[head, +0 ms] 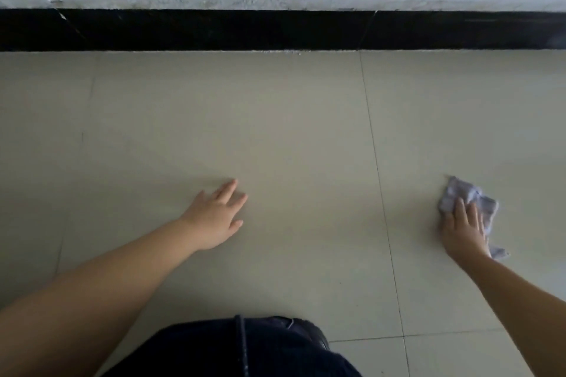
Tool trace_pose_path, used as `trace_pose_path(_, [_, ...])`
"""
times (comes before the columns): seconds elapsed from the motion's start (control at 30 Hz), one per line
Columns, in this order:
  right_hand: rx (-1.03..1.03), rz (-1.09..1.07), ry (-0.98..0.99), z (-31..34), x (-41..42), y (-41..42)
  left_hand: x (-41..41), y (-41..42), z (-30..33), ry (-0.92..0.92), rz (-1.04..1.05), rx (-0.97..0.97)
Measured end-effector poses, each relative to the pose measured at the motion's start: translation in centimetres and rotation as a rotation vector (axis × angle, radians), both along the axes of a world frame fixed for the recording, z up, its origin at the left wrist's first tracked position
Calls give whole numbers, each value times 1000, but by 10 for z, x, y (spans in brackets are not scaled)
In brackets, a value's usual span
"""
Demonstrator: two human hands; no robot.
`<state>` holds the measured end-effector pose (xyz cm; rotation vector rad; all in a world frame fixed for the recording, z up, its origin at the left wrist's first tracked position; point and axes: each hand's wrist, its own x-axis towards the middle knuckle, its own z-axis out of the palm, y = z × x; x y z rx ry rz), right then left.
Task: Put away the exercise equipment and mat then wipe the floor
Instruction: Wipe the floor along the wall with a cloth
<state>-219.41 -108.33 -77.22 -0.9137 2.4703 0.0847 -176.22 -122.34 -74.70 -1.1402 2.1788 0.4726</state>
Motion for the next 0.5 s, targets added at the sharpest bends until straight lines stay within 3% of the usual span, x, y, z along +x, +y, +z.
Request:
trace_pose_path(0.1, [51,-22,7,1,46,-14,-18,-8,10,-35,6,65])
trace_pose_path(0.27, [-94,662,-46,-6,186,0,-35,-26,32,-132,58,239])
trace_pose_path(0.37, [-67,942,-153,-2,204,0,-54,-49,48,-168,-24,243])
trace_pose_path(0.43, [-64,928,-129,-4,170,-10,-75,-71,61,-166,-91,197])
trace_pose_path(0.5, [-121,633,-59,-10,112,-13,-97,-92,73,-129,-166,141])
